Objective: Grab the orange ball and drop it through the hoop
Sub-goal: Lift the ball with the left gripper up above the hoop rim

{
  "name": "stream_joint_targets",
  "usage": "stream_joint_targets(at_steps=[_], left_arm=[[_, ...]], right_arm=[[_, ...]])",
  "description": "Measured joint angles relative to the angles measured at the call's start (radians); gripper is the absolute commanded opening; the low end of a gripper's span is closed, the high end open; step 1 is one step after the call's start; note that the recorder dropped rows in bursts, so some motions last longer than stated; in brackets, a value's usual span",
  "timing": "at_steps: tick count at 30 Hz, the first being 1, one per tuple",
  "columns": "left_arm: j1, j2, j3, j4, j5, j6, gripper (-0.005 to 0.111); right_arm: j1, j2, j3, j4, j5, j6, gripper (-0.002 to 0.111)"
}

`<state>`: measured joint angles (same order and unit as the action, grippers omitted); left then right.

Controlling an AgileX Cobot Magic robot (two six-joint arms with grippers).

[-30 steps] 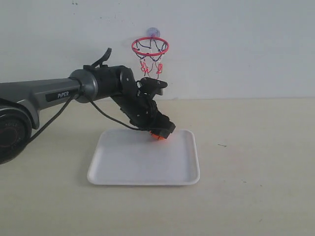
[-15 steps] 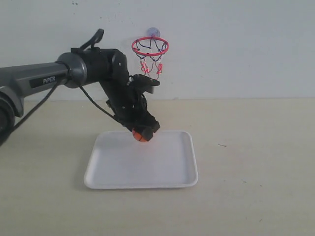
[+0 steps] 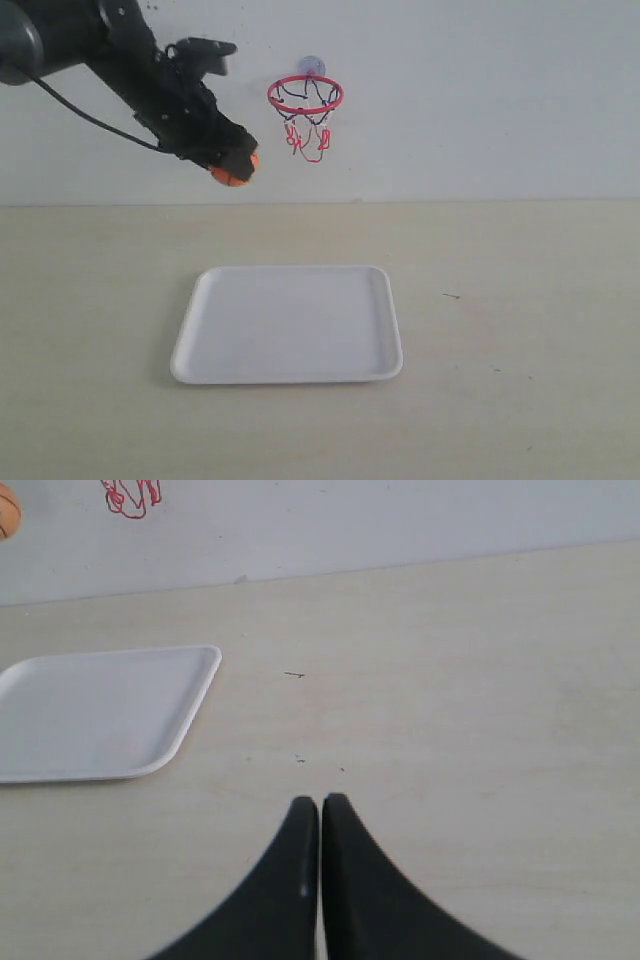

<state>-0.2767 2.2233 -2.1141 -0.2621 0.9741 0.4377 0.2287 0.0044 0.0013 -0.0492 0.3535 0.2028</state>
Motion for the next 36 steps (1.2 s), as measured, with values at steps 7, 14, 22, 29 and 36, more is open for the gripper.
stream_joint_targets(at_steps=[7,14,22,29,36], left_arm=[[0.020,-0.061,0.000,-0.106,-0.296,0.166,0.004],[0.024,-0.018,-0.091,-0.318,-0.428,0.360,0.004],[0.054,0.120,-0.222,-0.606,-0.388,0.537,0.004],[0.056,0.188,-0.318,-0.695,-0.361,0.570,0.004],[0.056,0.206,-0.327,-0.801,-0.351,0.606,0.004]], right_arm=[[0.000,0.000,0.000,0.000,0.000,0.000,0.000],[0.000,0.000,0.000,0.000,0.000,0.000,0.000],[0.000,0.000,0.000,0.000,0.000,0.000,0.000],[0.000,0.000,0.000,0.000,0.000,0.000,0.000],[0.000,0.000,0.000,0.000,0.000,0.000,0.000]])
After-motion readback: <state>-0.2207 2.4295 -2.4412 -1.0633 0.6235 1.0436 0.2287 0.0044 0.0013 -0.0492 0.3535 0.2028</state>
